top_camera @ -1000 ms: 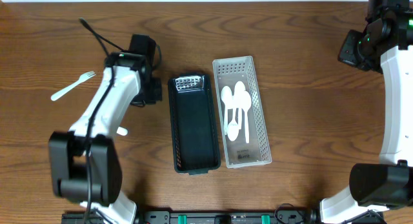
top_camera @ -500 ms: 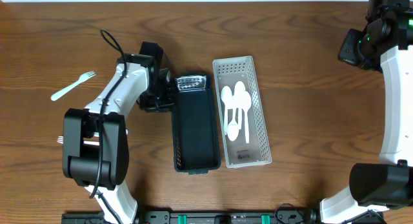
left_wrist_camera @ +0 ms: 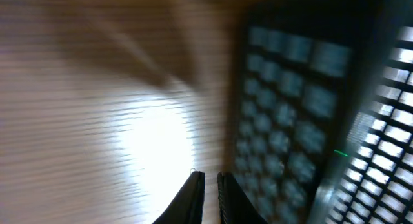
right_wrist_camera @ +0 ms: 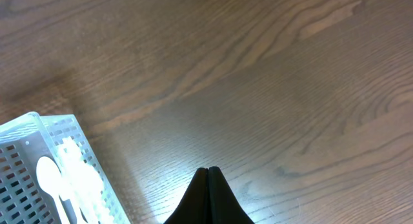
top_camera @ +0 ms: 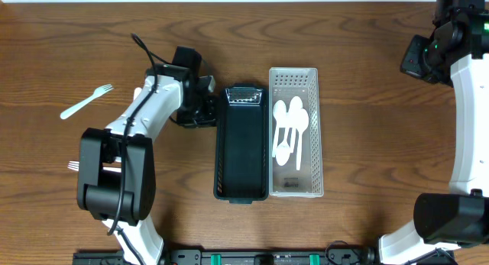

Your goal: Pack container

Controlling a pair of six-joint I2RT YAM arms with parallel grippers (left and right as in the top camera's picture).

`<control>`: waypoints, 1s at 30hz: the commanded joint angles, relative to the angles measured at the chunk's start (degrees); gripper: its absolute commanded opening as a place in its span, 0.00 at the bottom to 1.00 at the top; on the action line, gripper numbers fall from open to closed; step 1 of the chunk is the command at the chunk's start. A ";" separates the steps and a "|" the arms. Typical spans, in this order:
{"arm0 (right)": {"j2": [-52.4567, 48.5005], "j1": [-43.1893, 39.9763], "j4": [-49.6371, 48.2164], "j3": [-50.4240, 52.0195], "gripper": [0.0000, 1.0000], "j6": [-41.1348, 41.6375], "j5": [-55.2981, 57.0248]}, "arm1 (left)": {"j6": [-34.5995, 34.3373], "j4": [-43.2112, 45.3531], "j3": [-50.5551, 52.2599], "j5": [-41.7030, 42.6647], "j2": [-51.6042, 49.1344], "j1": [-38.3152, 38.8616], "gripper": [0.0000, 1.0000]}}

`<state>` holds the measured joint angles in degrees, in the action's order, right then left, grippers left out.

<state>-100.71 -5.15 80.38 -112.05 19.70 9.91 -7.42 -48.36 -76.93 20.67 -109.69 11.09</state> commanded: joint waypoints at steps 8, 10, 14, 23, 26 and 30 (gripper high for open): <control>0.42 -0.13 0.22 0.00 0.09 -1.53 0.55 | 1.86 -4.92 -4.92 -14.25 16.57 -6.64 0.37; 0.42 -0.13 0.22 0.00 0.23 -1.55 0.52 | 2.95 -6.64 -4.92 -17.03 21.46 -7.63 0.54; 0.42 -0.09 0.28 0.00 0.49 -2.23 -0.81 | 4.35 -11.04 -4.92 -22.99 30.86 -9.27 0.78; 0.42 -0.04 0.26 0.00 0.61 -3.13 -2.84 | 10.40 -15.50 -4.83 -24.33 37.55 -17.79 0.93; 0.42 -0.04 0.20 0.00 0.61 -3.45 -2.86 | 12.22 -13.29 -4.83 -24.35 33.46 -21.31 0.95; 0.42 -0.04 0.22 0.02 0.61 -3.87 -2.84 | 18.99 -8.15 -4.83 -24.35 25.90 -24.24 0.96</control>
<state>-100.71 -5.15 80.58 -112.01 17.12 7.29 5.15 -58.17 -81.10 -2.85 -78.43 -11.22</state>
